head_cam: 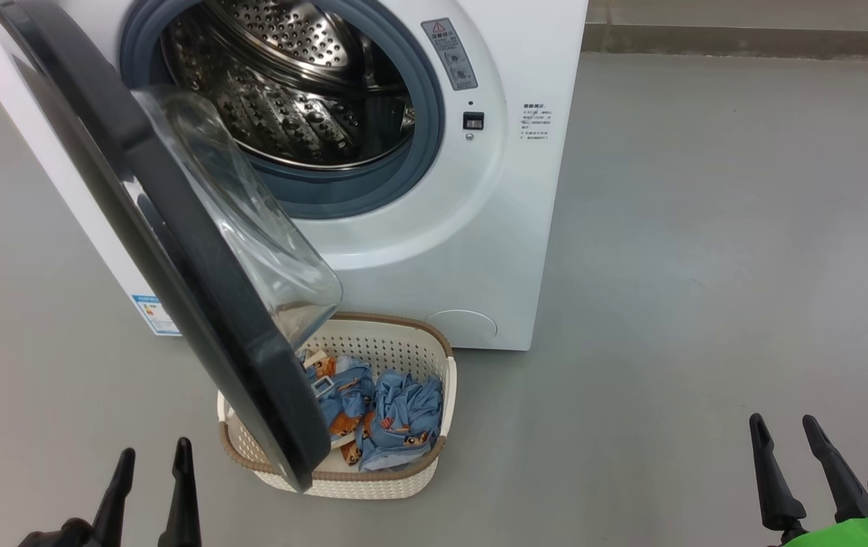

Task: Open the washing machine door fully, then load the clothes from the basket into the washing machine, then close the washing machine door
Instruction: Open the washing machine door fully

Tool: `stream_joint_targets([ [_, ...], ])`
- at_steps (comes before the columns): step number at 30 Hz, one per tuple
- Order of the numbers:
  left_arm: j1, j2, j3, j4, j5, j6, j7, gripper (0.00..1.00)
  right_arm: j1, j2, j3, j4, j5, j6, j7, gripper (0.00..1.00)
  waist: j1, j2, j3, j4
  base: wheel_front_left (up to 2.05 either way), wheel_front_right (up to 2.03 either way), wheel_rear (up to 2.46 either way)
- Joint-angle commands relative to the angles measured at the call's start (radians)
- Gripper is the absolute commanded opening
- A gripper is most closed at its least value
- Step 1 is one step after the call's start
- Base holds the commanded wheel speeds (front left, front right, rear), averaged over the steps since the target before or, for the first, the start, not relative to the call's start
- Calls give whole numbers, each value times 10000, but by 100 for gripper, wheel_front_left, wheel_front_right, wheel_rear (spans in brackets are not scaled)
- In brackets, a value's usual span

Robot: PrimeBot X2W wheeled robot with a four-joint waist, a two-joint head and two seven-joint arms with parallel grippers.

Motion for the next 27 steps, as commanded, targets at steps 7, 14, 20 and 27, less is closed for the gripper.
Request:
stream_joint_targets([
  [7,-699,206,456,-298,350,4,-65,0,-156,-199,183,-140,101,58,-124,100,0,0,-25,6,0,0,0],
  [14,-897,120,1214,-1376,737,56,-65,0,-147,-249,138,-78,148,58,-124,100,0,0,-46,46,0,0,0],
  [20,-959,-147,1306,-3691,1322,158,-65,0,-128,-261,133,-175,44,58,-124,100,0,0,-67,58,0,0,0],
  [27,-940,-387,-119,-5790,1842,144,455,0,-140,-271,237,-178,-13,58,-124,100,0,0,-36,-12,0,0,0],
])
